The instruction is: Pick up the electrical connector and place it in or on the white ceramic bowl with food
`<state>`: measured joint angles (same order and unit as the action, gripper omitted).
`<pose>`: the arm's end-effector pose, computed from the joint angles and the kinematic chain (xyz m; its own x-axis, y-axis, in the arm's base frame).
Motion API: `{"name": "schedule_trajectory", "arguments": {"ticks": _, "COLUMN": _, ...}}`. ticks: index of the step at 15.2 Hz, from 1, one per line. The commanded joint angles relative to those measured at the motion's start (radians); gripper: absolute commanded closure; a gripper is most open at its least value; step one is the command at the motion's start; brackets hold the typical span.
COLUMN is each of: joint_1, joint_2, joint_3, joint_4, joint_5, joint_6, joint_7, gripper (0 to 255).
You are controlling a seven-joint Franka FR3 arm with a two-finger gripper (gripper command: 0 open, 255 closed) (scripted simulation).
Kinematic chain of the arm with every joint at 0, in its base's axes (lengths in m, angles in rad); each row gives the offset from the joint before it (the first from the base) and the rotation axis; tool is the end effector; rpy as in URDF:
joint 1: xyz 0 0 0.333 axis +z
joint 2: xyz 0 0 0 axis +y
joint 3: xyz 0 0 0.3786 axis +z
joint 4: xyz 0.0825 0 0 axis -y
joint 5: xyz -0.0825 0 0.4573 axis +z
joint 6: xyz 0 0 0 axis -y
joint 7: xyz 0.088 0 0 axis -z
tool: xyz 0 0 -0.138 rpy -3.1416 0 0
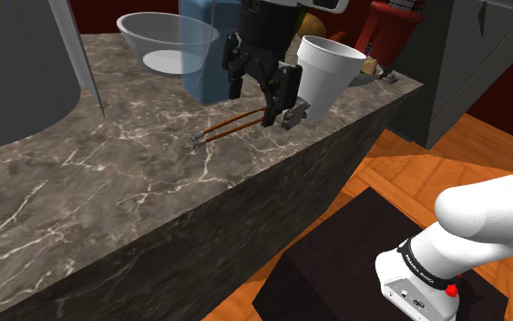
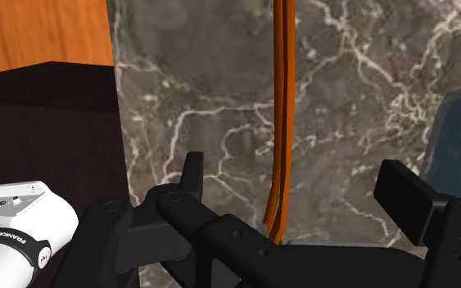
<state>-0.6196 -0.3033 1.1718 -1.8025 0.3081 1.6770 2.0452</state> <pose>0.4467 0.3993 0.5962 0.0271 -0.9993 -0.0243 -0.9995 -0.0274 0.0128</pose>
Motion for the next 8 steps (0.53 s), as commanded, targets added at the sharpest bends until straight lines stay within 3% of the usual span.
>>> {"name": "schedule_trajectory", "arguments": {"ticks": 1, "joint_1": -0.003, "joint_2": 0.002, "joint_3": 0.010, "joint_4": -0.023, "joint_5": 0.000, "joint_6": 0.026, "joint_7": 0.001, "gripper": 0}}
{"name": "schedule_trajectory", "arguments": {"ticks": 8, "joint_1": -0.001, "joint_2": -0.001, "joint_3": 0.012, "joint_4": -0.045, "joint_5": 0.004, "joint_6": 0.047, "joint_7": -0.001, "gripper": 0}}
